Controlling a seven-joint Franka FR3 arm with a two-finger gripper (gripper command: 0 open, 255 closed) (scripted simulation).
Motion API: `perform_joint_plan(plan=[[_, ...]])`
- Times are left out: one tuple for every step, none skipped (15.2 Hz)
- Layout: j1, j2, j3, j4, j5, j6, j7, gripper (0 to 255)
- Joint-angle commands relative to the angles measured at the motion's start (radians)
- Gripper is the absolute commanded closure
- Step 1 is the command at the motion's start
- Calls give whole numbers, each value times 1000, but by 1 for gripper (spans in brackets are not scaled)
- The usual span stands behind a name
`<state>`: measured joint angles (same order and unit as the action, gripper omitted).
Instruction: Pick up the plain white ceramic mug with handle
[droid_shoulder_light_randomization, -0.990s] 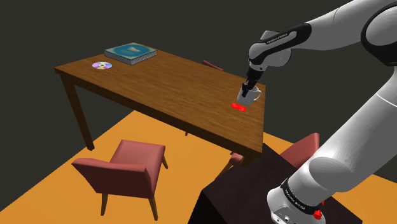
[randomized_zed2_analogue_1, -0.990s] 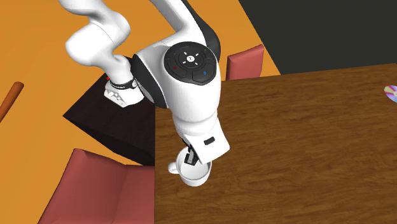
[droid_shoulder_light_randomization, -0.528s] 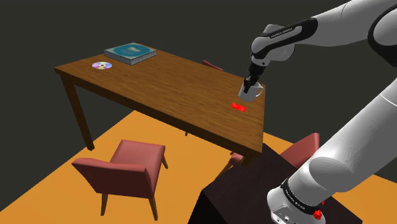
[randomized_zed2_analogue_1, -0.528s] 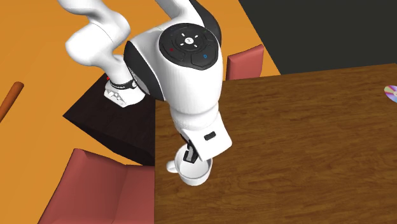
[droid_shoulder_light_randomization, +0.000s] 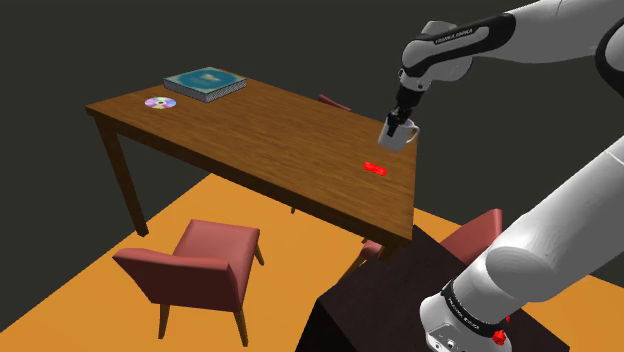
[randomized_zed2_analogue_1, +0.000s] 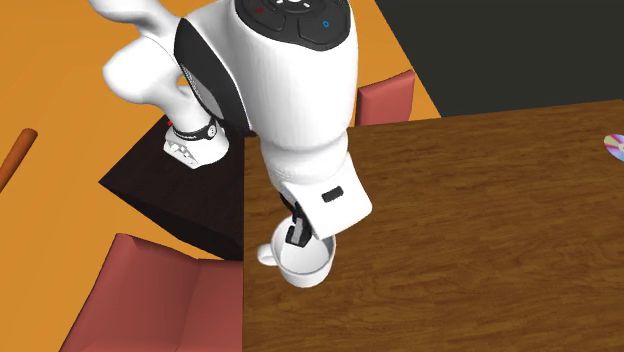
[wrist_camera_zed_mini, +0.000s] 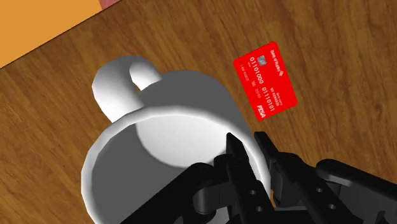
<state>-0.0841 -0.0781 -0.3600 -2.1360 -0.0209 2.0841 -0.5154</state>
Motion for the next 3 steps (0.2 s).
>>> perform_joint_plan(plan=[[0, -8, 1, 20, -3, -27, 2, 255], [0, -9, 1, 21, -3, -29, 2, 255], [0, -9, 1, 21, -3, -29, 2, 255]])
